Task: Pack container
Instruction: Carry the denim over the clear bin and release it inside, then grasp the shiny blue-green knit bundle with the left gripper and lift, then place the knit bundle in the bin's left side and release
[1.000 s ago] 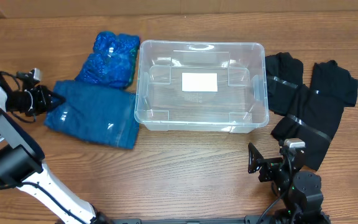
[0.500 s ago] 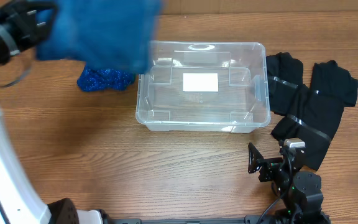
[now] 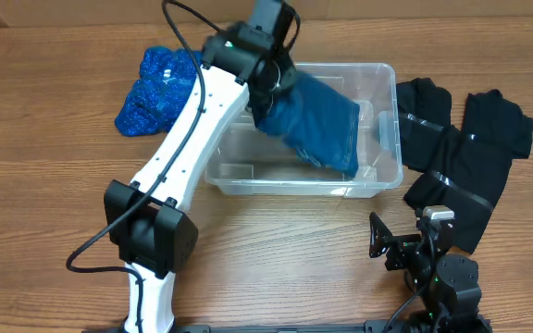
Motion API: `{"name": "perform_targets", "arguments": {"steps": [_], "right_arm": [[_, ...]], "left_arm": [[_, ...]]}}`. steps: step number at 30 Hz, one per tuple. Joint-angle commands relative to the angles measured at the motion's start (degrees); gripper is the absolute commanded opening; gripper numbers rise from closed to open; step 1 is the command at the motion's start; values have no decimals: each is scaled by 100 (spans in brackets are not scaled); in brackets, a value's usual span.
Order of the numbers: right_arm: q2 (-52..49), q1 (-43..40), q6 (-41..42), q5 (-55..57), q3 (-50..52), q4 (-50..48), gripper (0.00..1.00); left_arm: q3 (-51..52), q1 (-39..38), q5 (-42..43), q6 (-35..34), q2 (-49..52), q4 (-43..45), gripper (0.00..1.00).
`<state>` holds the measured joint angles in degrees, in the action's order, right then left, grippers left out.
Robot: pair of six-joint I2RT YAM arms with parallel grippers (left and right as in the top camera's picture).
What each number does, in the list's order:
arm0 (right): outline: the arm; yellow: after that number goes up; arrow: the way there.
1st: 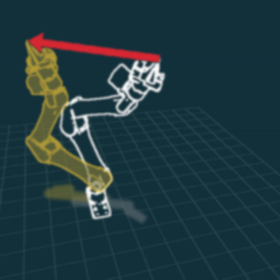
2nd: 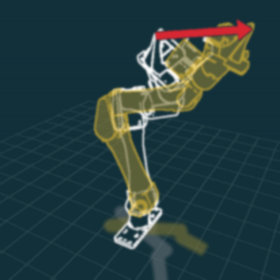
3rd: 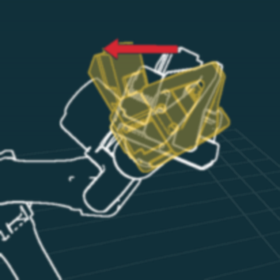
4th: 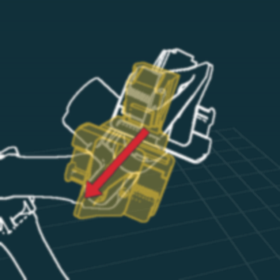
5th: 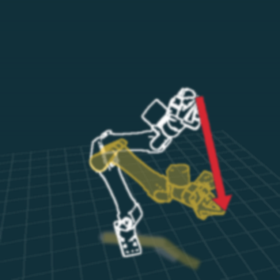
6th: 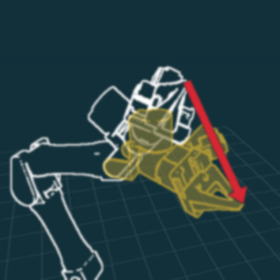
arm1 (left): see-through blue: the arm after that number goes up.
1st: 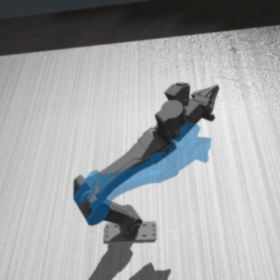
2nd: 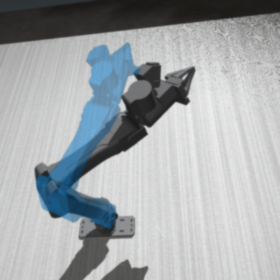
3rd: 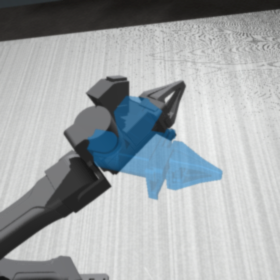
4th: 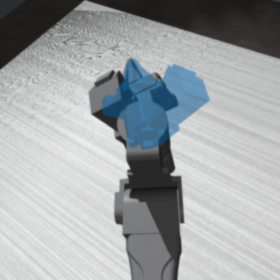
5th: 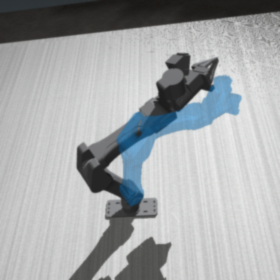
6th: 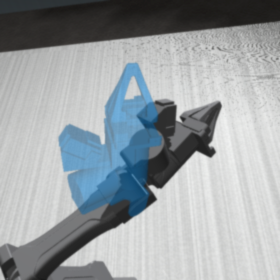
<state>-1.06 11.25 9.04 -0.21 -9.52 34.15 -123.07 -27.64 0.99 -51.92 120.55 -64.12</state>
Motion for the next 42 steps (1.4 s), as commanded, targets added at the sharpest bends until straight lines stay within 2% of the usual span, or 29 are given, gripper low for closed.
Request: {"name": "perform_targets", "arguments": {"steps": [1, 3, 5, 9, 12, 15, 17, 18, 21, 22, 23, 24, 25, 26, 29, 31, 32, 36, 38, 40, 42], "right_arm": [[24, -24, 39, -35, 70, 17, 100], [24, -22, 37, -35, 70, 17, 100], [24, -22, 39, -35, 70, 17, 100], [24, -24, 37, -35, 70, 17, 100], [24, -24, 37, -35, 70, 17, 100], [24, -24, 39, -35, 70, 17, 100], [24, -24, 39, -35, 70, 20, 100], [24, -22, 37, -35, 70, 20, 100], [24, -24, 37, -35, 70, 17, 100], [24, -24, 37, -35, 70, 17, 100], [24, -24, 37, -35, 70, 17, 100], [24, -22, 37, -35, 70, 17, 100], [24, -22, 37, -35, 70, 17, 100], [24, -24, 37, -35, 70, 17, 100], [24, -22, 37, -35, 70, 17, 100], [24, -24, 37, -35, 70, 17, 100], [24, -22, 37, -35, 70, 17, 100], [24, -22, 37, -35, 70, 17, 100], [24, -22, 37, -35, 70, 17, 100], [24, -22, 37, -35, 70, 17, 100], [24, -22, 37, -35, 70, 17, 100]], "left_arm": [[-179, 48, -1088, 675, -162, -914, 47], [-179, 542, -1491, 868, -297, -1346, 85], [-181, 1447, -807, 2070, -369, -1180, 98], [-179, 3388, 968, 4205, -254, -387, 100], [-179, 4332, 1759, 4830, 382, -17, 99], [-179, 4588, 3104, 5226, 1427, 470, 99], [-179, 4570, 4074, 5239, 1971, 994, 99], [-179, 4507, 4258, 5235, 2194, 1246, 99], [-179, 4225, 4092, 5241, 2487, 1475, 100], [-179, 4122, 3880, 5235, 2531, 1473, 92], [-179, 3998, 3488, 5158, 2568, 1440, 71], [-179, 3899, 3128, 5012, 2570, 1340, 33], [-181, 3858, 3073, 5016, 2570, 1244, 13], [-186, 3853, 3088, 5014, 2562, 1180, 7], [-619, 3956, 3169, 5027, 2201, 116, 4], [-1110, 3985, 3622, 5112, 1587, -584, 4], [-1338, 3956, 4124, 5010, 975, -791, 4], [-1362, 3576, 4406, 3862, -605, -619, 4], [-1362, 3005, 4068, 3268, -1106, -621, 4], [-1305, 2190, 2935, 2435, -1110, -695, 4], [-962, 1506, 2378, 1906, -938, -570, 4]]}}
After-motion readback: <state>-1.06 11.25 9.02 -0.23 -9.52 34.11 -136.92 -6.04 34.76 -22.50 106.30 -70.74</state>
